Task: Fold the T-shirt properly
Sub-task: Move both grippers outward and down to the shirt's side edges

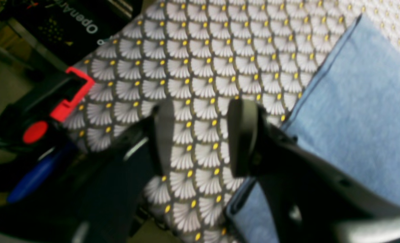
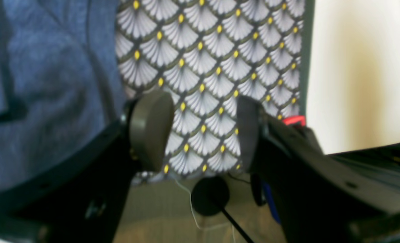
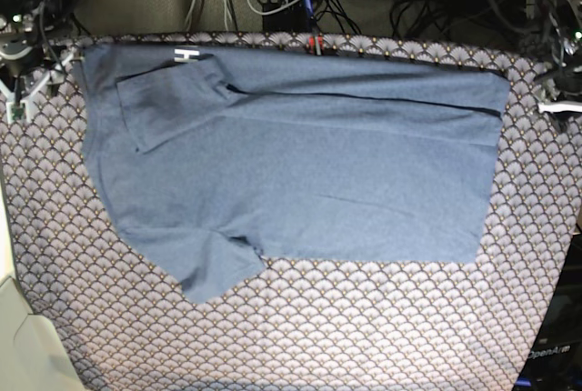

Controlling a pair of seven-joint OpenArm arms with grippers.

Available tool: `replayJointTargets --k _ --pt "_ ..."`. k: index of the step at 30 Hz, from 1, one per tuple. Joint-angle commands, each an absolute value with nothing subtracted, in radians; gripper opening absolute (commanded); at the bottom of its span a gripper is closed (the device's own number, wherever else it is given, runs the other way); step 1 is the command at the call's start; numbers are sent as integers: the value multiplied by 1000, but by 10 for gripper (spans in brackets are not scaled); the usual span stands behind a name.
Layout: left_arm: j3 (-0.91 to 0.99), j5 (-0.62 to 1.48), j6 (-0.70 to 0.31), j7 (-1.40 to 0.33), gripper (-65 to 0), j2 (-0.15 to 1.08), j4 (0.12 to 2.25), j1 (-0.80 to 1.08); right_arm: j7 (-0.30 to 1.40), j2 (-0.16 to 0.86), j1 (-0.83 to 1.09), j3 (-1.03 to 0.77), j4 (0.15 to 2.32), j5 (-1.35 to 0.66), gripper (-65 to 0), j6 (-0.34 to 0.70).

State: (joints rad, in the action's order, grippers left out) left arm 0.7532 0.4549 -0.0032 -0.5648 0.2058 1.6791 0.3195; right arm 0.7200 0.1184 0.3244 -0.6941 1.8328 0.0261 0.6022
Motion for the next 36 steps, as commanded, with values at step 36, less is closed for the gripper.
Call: replayJointTargets --k 36 --pt "552 455 -5 -532 -285 263 1518 42 694 228 44 -461 1662 27 -306 601"
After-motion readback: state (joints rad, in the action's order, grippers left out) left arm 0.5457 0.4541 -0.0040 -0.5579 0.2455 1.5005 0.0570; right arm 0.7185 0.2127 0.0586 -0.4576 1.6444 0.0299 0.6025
